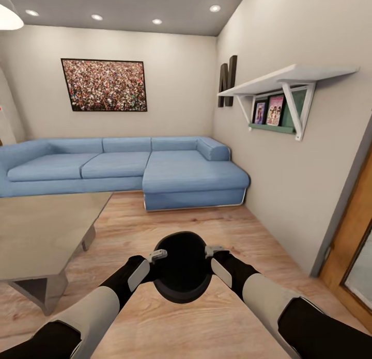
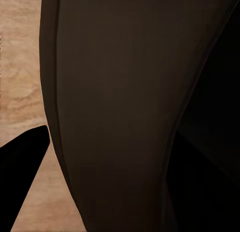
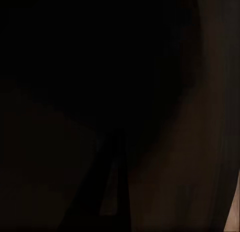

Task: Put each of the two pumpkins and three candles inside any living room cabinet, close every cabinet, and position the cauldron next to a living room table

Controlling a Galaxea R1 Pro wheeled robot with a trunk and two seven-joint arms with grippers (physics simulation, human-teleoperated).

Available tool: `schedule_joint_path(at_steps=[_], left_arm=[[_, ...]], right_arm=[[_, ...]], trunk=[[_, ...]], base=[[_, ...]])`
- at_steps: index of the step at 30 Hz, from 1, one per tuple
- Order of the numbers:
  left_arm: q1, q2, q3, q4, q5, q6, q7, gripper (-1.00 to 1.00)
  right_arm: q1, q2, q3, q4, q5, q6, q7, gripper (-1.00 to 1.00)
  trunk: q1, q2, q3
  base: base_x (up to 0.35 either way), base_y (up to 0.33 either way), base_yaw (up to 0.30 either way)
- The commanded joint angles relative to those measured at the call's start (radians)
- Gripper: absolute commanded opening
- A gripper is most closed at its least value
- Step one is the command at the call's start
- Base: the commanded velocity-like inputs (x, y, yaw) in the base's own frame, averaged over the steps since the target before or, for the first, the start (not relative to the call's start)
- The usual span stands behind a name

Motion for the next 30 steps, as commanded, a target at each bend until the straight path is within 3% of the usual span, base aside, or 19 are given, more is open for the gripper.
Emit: schedule_joint_path(at_steps=[1, 11, 30], left_arm=[[-0.001, 0.001, -0.004, -0.001, -0.014, 0.006, 0.009, -1.0], [-0.001, 0.001, -0.004, -0.001, -0.014, 0.006, 0.009, -1.0], [-0.001, 0.001, -0.004, 0.0, -0.014, 0.006, 0.009, -1.0]], right_arm=[[-0.001, -0.001, 0.009, -0.008, -0.017, 0.002, -0.007, -1.0], [-0.001, -0.001, 0.009, -0.008, -0.017, 0.002, -0.007, -1.0], [-0.001, -0.001, 0.009, -0.008, -0.017, 0.002, -0.007, -1.0]], trunk=[[0.0, -0.001, 0.0], [0.0, -0.001, 0.005], [0.0, -0.001, 0.012]], base=[[0.154, -0.15, 0.23], [0.123, -0.124, 0.251], [0.004, -0.004, 0.266]])
